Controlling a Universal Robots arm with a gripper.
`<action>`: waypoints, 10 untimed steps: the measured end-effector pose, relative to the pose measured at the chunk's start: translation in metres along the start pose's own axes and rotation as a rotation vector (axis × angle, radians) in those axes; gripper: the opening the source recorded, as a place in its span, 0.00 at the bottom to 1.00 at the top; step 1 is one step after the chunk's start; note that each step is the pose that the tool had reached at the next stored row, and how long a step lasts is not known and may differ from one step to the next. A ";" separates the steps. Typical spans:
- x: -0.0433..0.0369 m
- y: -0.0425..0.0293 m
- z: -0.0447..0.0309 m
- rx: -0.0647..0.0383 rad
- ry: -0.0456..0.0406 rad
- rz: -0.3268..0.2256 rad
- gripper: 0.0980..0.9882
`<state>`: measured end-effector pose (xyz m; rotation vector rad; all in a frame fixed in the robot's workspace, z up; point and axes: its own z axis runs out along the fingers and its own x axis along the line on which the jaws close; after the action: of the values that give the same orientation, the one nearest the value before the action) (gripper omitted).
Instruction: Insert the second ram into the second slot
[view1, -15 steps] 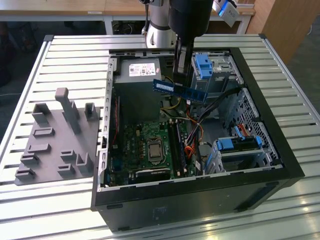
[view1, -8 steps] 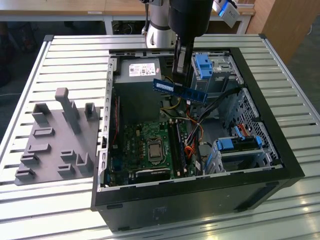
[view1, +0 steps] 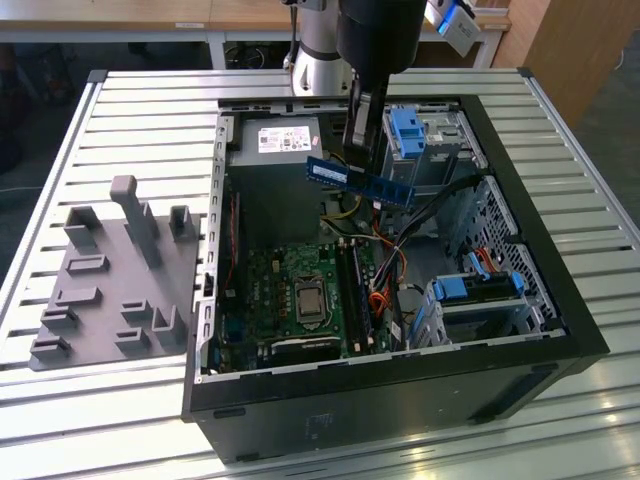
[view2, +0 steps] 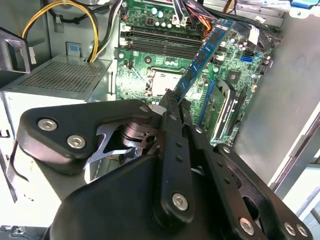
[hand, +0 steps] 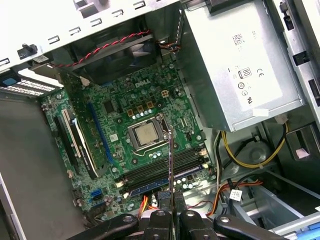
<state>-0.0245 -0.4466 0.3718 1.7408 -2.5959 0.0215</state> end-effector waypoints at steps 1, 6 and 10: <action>0.0000 0.0000 0.0000 0.000 0.0001 0.004 0.05; 0.0000 0.0000 0.0000 0.000 0.0020 0.028 0.05; 0.0000 0.0000 0.0000 0.000 0.0026 0.047 0.05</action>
<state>-0.0245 -0.4466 0.3718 1.6781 -2.6347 0.0244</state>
